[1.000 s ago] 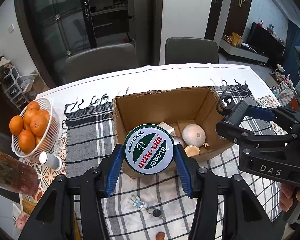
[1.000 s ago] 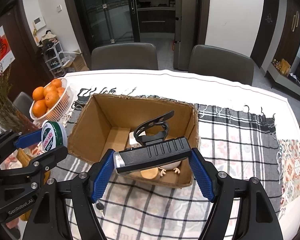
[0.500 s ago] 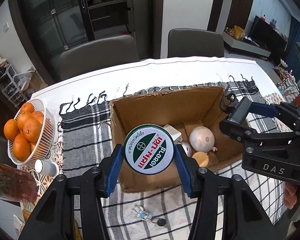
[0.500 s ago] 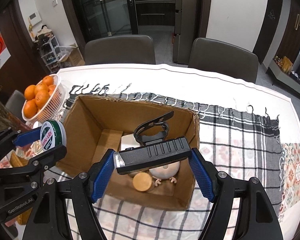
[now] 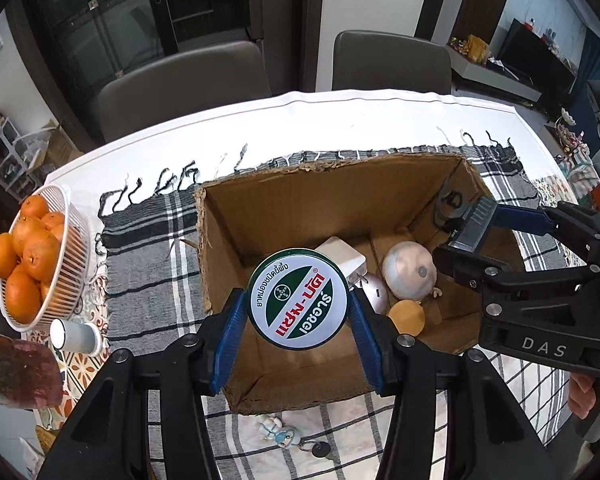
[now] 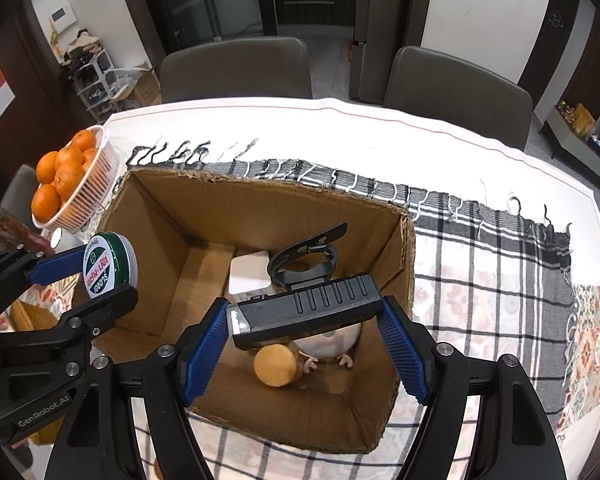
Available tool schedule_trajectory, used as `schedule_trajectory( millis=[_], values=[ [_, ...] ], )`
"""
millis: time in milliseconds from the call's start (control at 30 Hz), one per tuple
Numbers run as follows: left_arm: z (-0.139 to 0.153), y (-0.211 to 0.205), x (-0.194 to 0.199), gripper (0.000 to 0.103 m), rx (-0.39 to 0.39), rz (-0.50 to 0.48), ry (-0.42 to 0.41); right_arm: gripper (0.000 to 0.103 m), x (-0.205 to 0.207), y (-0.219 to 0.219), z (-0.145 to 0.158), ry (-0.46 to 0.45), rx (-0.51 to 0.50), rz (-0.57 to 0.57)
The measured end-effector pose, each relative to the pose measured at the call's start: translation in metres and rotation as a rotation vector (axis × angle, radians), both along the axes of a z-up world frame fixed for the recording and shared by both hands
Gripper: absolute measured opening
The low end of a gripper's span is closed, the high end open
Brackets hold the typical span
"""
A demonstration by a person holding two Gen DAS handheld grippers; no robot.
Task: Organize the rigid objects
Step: 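Lower the tin and flashlight into the box and open both tools, then withdraw both tools from the box toward the comb and keychain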
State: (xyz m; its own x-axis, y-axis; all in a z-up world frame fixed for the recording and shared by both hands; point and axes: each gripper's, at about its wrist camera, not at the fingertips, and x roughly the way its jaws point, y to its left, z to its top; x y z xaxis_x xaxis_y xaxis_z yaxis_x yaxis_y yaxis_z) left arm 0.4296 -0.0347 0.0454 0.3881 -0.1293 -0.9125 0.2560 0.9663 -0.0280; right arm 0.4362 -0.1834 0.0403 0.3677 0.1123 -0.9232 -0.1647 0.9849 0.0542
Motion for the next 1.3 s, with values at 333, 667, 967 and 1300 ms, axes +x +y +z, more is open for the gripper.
schedule_trajectory(
  millis=[333,667,967,1300],
  values=[
    [0.003,0.0,-0.004,0.062,0.002,0.019,-0.02,0.075,0.001,-0.002,-0.003,0.032,0.01,-0.017],
    [0.023,0.006,-0.035,0.062,0.01,0.016,-0.094,0.076,-0.026,-0.004,0.015,-0.025,0.009,-0.049],
    [0.034,0.022,-0.067,0.062,-0.01,0.024,-0.126,0.076,-0.058,0.011,0.035,-0.093,0.02,-0.039],
    [0.035,0.039,-0.104,0.062,-0.015,0.029,-0.138,0.075,-0.092,0.034,0.042,-0.131,0.047,0.014]
  ],
)
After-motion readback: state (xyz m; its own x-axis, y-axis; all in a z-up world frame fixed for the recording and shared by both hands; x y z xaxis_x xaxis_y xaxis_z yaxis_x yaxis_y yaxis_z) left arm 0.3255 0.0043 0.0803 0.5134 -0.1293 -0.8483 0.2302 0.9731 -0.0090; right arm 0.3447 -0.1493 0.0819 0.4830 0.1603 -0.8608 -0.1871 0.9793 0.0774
